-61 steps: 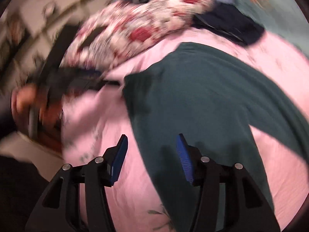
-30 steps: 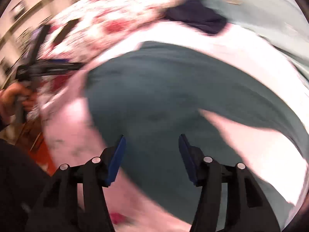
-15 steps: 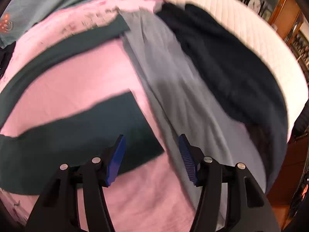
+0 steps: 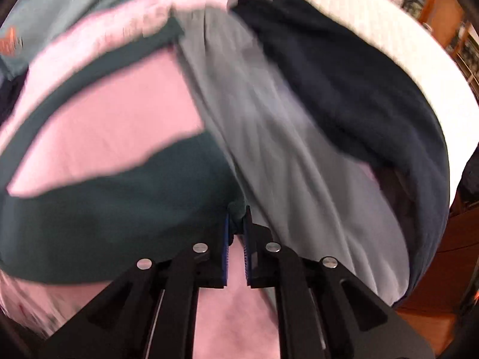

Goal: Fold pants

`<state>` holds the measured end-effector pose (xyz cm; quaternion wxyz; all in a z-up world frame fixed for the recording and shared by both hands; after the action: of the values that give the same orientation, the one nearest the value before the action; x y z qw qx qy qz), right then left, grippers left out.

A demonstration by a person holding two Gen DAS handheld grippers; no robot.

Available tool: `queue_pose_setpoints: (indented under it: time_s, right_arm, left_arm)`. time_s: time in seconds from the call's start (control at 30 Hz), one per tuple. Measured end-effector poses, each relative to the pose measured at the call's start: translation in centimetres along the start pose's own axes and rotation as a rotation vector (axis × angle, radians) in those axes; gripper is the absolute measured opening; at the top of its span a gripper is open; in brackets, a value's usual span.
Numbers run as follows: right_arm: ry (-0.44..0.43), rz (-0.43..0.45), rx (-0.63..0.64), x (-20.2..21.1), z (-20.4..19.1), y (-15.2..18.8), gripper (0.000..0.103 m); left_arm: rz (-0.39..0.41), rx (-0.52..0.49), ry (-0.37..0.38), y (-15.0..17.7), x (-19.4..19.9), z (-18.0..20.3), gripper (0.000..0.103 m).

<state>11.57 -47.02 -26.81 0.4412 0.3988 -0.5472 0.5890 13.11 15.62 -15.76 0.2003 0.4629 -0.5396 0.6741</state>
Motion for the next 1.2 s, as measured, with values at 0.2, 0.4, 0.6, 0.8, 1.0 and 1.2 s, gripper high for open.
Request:
queue_pose_setpoints:
  time_s: [0.2,0.4,0.6,0.8,1.0,1.2]
  right_arm:
    - [0.18,0.134,0.113,6.3,-0.2,-5.3,0.049]
    - [-0.138,0.311,0.478,9.9,-15.8,-15.2,0.059]
    - [-0.347,0.301,0.749,7.0,-32.1,-22.6,0.059]
    - [-0.39,0.206,0.947,3.6,-42.7,-25.1,0.059]
    - [-0.372,0.135,1.16,0.3,-48.0,-25.5,0.059]
    - [-0.337,0.036,1.311,-2.9,-48.7,-24.2,0.059]
  left_arm:
    - [0.011,-0.101,-0.022,-2.4,-1.4,-3.0,0.092]
    - [-0.05,-0.22,0.074,-6.7,-6.5,-3.6,0.092]
    - [-0.107,-0.298,0.147,-9.2,-12.3,-2.1,0.092]
    - [-0.15,-0.392,0.246,-9.9,-15.4,-0.4,0.078]
    - [-0.204,-0.462,0.323,-9.9,-17.2,0.8,0.062]
    - [-0.259,-0.524,0.336,-9.3,-18.8,1.4,0.062]
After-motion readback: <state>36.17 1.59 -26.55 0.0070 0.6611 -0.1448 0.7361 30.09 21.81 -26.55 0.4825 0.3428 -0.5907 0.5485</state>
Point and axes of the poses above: each gripper's, at about its wrist camera, not at the fingertips, and x roughly against the way its jaws point, z to its right, y to its underside, the point moved 9 cm from there along -x, roughly the way its jaws point, and after that the axes turned 9 degrees about x, right-handed, at the moved point
